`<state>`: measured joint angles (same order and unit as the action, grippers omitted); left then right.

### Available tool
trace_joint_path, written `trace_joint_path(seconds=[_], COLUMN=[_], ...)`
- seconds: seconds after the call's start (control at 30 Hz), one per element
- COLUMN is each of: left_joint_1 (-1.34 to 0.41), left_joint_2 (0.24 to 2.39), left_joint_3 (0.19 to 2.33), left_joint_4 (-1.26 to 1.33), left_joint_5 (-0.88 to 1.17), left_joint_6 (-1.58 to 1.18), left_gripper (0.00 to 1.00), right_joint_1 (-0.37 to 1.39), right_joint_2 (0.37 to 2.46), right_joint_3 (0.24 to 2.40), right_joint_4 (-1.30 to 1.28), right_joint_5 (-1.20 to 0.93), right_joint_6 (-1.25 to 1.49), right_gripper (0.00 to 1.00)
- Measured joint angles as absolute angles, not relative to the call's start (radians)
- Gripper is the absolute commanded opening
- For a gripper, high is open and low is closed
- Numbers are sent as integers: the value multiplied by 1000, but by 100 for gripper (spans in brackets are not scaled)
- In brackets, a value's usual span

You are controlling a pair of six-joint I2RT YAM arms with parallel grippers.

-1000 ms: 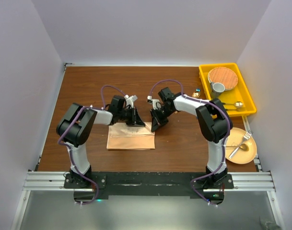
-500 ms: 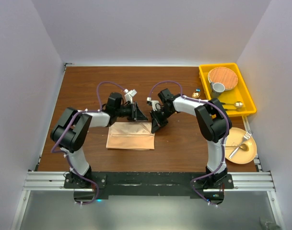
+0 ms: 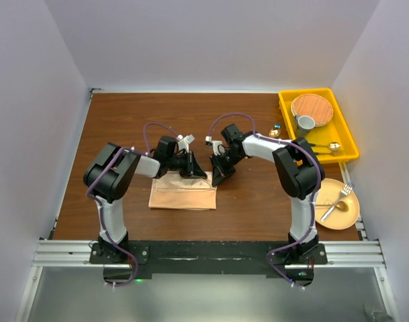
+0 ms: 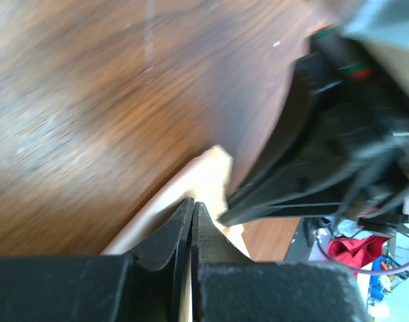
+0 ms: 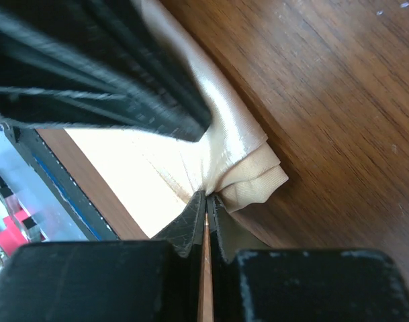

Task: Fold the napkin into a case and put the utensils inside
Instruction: Smooth out the 2/3-rectangle-folded napkin on the folded napkin.

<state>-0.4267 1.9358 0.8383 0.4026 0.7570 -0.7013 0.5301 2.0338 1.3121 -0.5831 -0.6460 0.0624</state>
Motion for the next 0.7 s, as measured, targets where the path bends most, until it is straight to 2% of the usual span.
trace_joint_path(seconds=[0.03, 0.1, 0.13, 0.17, 0.33, 0.47, 0.6, 0.7], left_joint_1=[-427, -426, -426, -426, -425, -425, -425, -423], left_joint_2=[1944, 1950, 1951, 1951, 1967, 1979, 1984, 1984], left_joint_3=[837, 836, 836, 836, 852, 866, 874, 875], left_joint_4=[397, 403, 403, 403, 402, 402, 397, 393], left_joint_5=[754, 759, 759, 759, 775, 782, 786, 786], left_joint_6=[-698, -698, -697, -697, -696, -695, -691, -687], left_gripper=[2, 2, 2, 2, 1, 1, 1, 1], right_joint_1=[530, 530, 530, 530, 519, 514, 514, 511], right_joint_2=[2034, 2034, 2033, 2028, 1955, 1916, 1945, 1977], right_joint_3=[1314, 1327, 1336, 1345, 1405, 1446, 1438, 1391], right_joint_4=[-587, -612, -627, -642, -708, -659, -607, -580], right_joint_5=[-647, -652, -656, -659, -715, -775, -812, -826], right_joint_6=[59, 39, 23, 10, -22, 15, 70, 93], right_gripper=[19, 29, 37, 39, 40, 35, 28, 28])
